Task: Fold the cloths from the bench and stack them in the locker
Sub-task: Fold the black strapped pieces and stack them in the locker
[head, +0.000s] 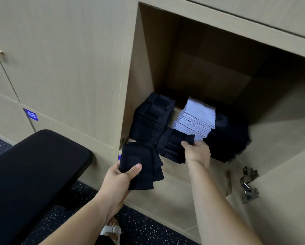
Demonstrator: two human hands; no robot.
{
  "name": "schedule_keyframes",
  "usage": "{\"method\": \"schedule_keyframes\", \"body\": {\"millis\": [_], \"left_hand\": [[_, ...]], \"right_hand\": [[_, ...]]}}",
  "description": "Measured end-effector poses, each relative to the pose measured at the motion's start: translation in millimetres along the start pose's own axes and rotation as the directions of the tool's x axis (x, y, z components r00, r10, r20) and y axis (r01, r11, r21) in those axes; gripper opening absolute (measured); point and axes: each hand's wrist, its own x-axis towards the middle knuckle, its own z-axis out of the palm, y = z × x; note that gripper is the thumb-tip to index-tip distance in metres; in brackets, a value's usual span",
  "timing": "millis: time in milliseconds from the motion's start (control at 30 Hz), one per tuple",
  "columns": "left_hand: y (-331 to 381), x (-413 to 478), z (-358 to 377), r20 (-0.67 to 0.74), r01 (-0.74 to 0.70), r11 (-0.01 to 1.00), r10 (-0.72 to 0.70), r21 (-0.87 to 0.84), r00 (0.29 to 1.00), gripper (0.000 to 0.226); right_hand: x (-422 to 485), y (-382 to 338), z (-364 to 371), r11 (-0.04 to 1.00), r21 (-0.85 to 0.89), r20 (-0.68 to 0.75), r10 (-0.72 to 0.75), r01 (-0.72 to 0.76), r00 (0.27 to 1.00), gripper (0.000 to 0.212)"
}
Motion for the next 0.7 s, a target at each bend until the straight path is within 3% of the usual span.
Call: {"method": "schedule_keyframes", "body": {"millis": [100,233,367,433,533,600,700], "left_hand": [[3.0,-3.6,1.5,0.001,-0.004,1.0,0.004,0.003,1.0,0.019],[10.9,-13.5,3.3,0.018,-0.021,1.0,0.021,0.017,1.0,0.02],[17.0,-32.8,4.9,0.025,-0.04,0.999,0.039,0.038,0.999,0.021],[19.9,-45.9,4.4,0.031,-0.044,0.998,0.043,0.038,0.999,0.022],[25.0,-69.1,0.7,0.053,-0.044,0.998,0.042,0.052,0.998,0.024],[28.1,-85.9,-2.9,0.081,-0.043,0.997,0.038,0.067,0.996,0.025],[30.5,-108.5,-9.8,0.116,-0.039,0.995,0.028,0.091,0.993,0.028]], "right_hand": [[-4.7,-1.2,-8.1,0.998,-0.07,-0.033,-0.012,0.01,0.999,0.036],[-28.4,-10.1,-22.7,0.998,-0.009,-0.058,-0.07,0.07,0.996,0.03],[-73.6,-28.9,-42.7,0.961,0.184,0.104,-0.227,0.206,0.968,0.015],[-98.4,-39.7,-57.5,0.926,0.247,0.215,-0.338,0.284,0.916,0.013],[-134.5,-50.6,-76.1,0.87,0.281,0.397,-0.49,0.405,0.776,0.022],[-155.3,-53.1,-84.2,0.834,0.251,0.486,-0.547,0.491,0.681,0.034],[-180.3,-54.8,-93.1,0.789,0.122,0.588,-0.546,0.603,0.597,0.045]]}}
